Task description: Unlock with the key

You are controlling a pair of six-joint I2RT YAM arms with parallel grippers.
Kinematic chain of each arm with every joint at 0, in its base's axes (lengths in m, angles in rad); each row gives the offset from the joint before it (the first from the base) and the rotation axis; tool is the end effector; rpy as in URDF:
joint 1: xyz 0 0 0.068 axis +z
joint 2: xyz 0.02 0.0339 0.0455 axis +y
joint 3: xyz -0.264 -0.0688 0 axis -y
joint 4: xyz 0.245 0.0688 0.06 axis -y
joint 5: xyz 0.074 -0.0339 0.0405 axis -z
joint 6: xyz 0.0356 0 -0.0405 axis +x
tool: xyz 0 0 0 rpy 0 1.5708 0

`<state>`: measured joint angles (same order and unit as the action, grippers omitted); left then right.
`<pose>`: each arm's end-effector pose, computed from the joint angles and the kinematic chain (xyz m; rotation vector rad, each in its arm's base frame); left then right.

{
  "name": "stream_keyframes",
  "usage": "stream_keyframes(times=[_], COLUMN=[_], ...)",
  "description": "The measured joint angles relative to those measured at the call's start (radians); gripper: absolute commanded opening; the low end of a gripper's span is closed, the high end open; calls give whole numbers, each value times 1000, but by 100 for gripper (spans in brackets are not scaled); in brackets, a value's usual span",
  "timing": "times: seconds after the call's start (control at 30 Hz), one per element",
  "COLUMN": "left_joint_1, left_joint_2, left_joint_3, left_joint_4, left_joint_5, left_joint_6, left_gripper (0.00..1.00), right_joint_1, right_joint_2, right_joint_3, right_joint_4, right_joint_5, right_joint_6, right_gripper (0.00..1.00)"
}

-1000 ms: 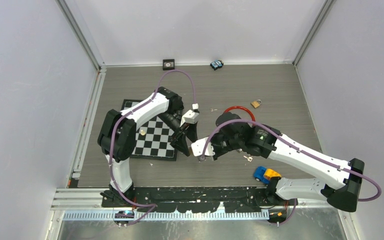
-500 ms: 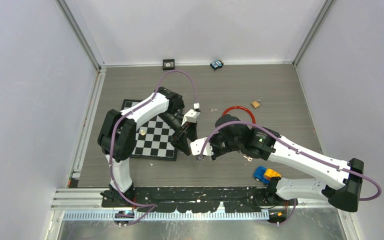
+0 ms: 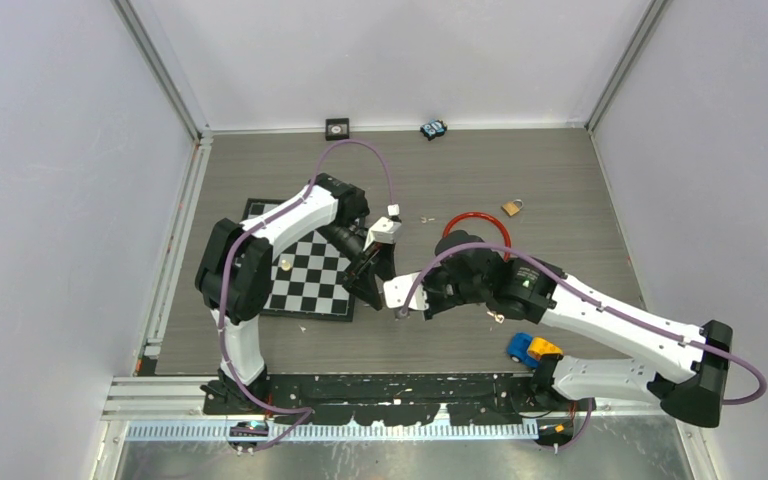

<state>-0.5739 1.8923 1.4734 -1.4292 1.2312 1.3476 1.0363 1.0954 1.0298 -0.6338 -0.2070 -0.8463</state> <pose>0.2573 -0.2063 0.2366 1.8121 1.5526 -1.6805 0.1113 0.2024 0.3220 -1.9009 1.2486 0.3352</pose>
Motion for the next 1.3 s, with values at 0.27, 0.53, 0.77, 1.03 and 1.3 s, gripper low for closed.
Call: stream_keyframes(times=[0.27,0.53,0.77,1.03,1.3], left_joint_1=[-2,-3,-2,-2,-3], left_joint_2=[0,0,0,0,0], left_joint_3=[0,0,0,0,0], left_joint_4=[-13,-40,-47,-51,-56], left_joint_5=[11,11,3,2,3], left_joint_6=[45,90,105,105,105], left_gripper=[0,0,0,0,0], right_joint_1=[-4,-5,-5,-5,-6], right_joint_2=[-27,-37,-38,-38,-41], right_joint_3=[-19,-27,-41,-42,-43], right_joint_4=[13,21,33,35,35], right_joint_5=[-16,-34,-35,-43,-53], right_joint_6=[0,-8,-16,-20,-24], right_gripper=[1,1,1,1,1])
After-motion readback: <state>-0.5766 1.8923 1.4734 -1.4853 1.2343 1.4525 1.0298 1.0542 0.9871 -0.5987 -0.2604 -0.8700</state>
